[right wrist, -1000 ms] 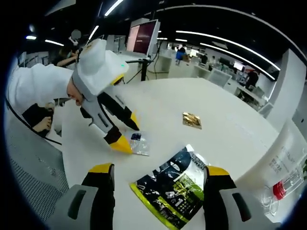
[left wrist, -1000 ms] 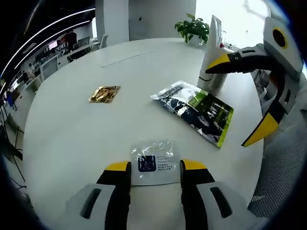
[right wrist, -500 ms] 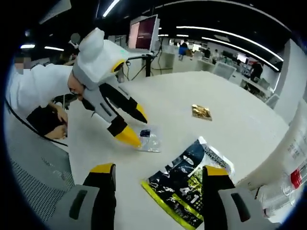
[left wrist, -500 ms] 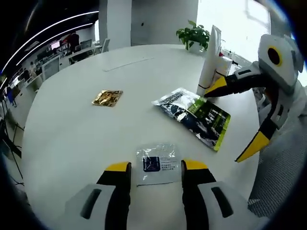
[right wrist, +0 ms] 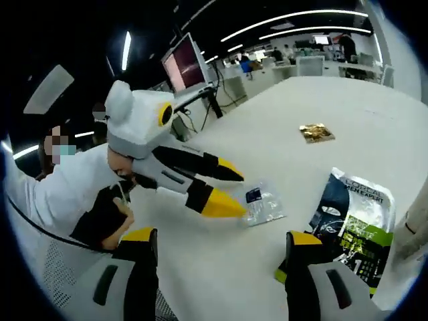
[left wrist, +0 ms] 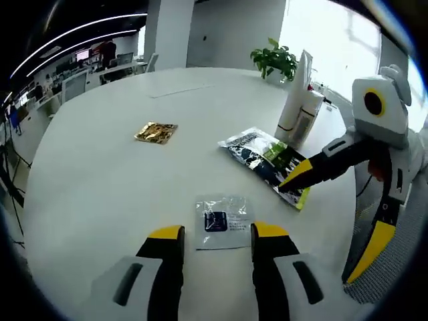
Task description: Arrange the skincare products in the storage area until every visible bottle or jar stands upright without overlapping.
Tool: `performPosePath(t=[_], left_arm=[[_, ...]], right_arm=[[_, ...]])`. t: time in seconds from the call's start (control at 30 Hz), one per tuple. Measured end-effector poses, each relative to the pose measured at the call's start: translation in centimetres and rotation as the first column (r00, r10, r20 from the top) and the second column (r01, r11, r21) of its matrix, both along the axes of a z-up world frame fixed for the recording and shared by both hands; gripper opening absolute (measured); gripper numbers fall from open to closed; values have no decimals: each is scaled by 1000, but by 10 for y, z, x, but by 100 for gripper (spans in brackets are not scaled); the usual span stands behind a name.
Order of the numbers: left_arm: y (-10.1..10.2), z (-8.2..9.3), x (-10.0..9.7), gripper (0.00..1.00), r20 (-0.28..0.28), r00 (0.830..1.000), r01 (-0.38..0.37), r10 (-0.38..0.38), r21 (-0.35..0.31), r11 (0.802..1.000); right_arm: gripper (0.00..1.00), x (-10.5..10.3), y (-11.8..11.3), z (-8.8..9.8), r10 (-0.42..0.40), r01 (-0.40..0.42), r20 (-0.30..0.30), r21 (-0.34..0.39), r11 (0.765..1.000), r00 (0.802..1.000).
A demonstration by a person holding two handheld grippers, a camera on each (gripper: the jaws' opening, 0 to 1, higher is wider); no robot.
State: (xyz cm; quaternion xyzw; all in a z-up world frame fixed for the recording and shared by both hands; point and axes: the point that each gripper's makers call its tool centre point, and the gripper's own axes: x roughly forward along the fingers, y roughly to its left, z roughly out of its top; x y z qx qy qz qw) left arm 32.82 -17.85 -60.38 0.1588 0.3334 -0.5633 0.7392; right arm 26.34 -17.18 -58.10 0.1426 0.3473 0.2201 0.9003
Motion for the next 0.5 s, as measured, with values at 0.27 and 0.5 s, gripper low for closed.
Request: performPosePath(t=[0.27,0.5], left_arm=[[0,-6,-6,33,-23,1000,19,-19,0,1000],[1,-6,-9,29,-52,999,8,-9,-18,1000]], right_arm=[[84,19,5,2,-120,131,-69,181,975,990],[84,23,8,-2,-132,145,-77,192,971,988]])
